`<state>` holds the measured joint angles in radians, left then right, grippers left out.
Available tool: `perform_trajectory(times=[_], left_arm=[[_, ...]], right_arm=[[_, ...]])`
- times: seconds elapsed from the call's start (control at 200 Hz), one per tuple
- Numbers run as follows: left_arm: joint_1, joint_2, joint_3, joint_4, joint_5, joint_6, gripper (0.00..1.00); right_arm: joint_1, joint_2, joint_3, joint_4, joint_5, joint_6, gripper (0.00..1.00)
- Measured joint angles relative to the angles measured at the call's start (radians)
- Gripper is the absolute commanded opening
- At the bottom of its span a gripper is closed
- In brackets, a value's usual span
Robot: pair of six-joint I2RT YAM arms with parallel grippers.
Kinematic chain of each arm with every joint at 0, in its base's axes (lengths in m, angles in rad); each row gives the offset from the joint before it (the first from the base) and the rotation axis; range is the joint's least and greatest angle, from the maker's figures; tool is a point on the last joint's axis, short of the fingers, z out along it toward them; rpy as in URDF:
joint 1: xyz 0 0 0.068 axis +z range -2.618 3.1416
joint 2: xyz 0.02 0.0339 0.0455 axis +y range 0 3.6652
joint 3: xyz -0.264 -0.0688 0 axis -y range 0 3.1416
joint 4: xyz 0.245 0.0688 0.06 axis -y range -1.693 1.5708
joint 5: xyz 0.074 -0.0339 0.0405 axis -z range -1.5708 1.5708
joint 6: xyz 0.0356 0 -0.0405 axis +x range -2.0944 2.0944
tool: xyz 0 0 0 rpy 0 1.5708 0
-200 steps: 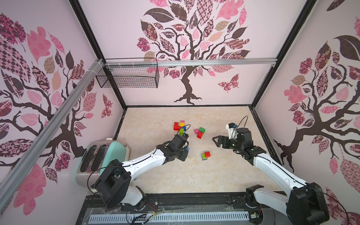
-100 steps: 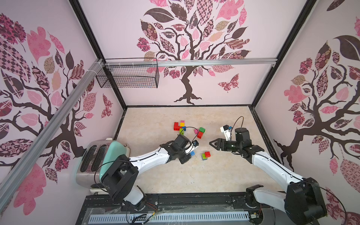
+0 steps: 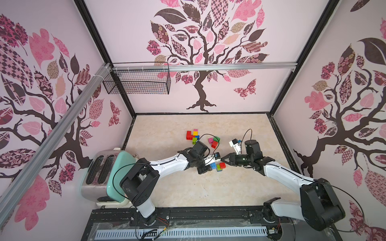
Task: Assemble the number 4 with lego
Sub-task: Assemble the lego brick with the lego brick.
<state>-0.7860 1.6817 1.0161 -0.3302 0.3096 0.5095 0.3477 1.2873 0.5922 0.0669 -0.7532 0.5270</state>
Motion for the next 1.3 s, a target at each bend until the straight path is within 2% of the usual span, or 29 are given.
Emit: perform_trajectory(times=[0.405,1.301], left_arm=[[-0.005,0.074,0.071,0.0,0.038,0.018,0.0],[-0.024,0.138,0.127,-0.039,0.032,0.037,0.0]], right_arm=[[0.045,0.089,-0.005,0.074,-0.023,0.045,0.0],[0.045,0.167,-0.016,0.097,-0.07,0.05,0.0]])
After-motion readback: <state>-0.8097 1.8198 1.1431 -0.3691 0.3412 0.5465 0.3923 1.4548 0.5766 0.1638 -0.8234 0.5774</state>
